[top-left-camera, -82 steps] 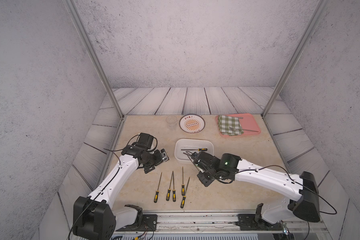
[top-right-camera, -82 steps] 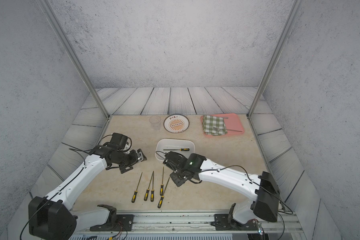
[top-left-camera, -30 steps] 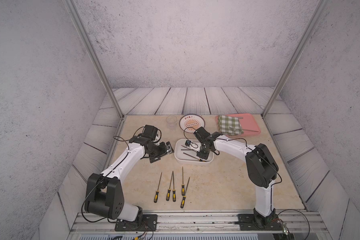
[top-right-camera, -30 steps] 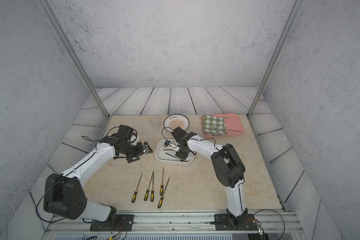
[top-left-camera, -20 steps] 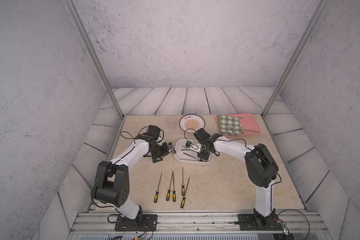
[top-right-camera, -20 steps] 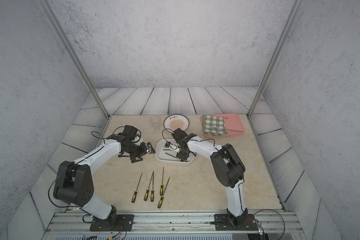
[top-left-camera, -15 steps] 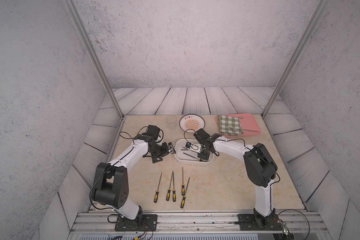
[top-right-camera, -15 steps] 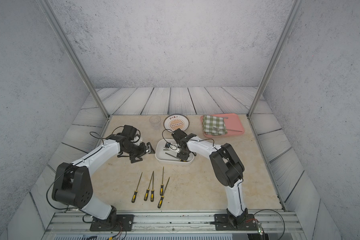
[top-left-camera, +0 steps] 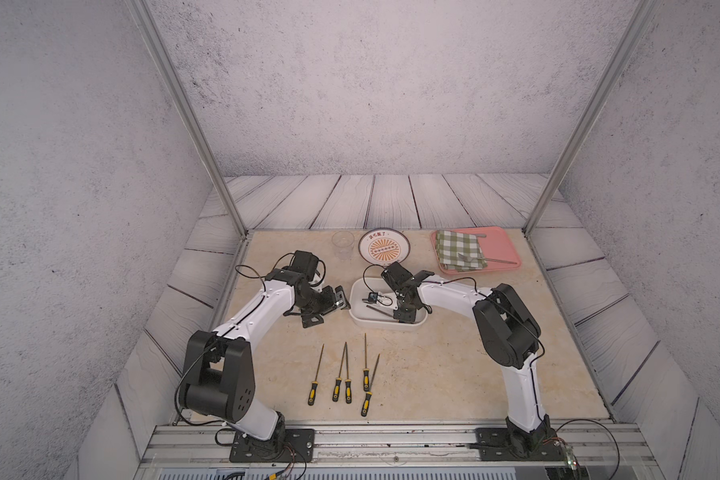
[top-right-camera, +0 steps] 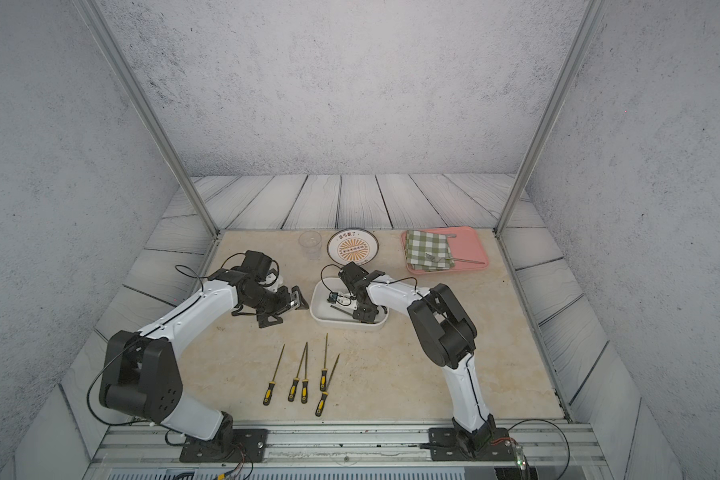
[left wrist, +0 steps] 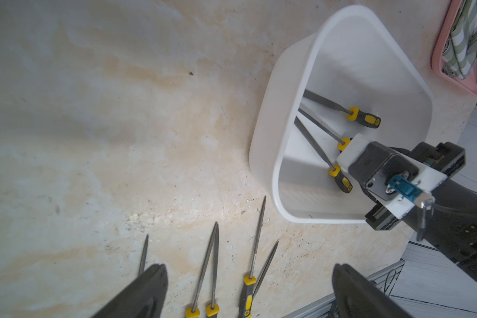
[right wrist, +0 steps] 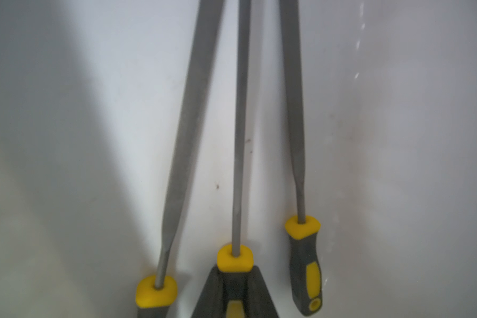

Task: Put the file tool into the storage box
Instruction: Place the file tool in the storage box.

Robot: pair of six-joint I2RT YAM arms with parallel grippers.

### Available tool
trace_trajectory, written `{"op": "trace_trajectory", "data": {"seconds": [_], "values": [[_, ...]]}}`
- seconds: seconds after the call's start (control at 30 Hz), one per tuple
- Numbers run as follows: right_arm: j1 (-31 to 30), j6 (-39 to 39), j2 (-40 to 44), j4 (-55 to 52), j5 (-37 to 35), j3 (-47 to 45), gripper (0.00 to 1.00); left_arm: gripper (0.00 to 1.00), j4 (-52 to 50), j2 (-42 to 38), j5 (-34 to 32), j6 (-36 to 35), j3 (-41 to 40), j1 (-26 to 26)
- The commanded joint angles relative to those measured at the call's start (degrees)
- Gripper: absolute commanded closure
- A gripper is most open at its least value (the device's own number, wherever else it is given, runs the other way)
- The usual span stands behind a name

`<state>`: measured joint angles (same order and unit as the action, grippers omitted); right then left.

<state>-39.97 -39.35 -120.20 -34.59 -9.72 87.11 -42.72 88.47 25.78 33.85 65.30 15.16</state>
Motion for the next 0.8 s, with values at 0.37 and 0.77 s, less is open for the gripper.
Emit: {"op": "trace_trajectory", "data": {"seconds": [0.37, 0.77], "values": [[-0.13, -0.59, -5.61, 3.29, -3.22, 5.62, 0.86, 0.01, -1.39, -0.41, -0.49, -0.28, -0.44, -0.39], [-0.33, -0.23, 1.13, 4.27, -3.32, 1.11, 0.87, 0.01, -1.34, -0.77, -0.85, 0.13, -0.91, -0.39]]}}
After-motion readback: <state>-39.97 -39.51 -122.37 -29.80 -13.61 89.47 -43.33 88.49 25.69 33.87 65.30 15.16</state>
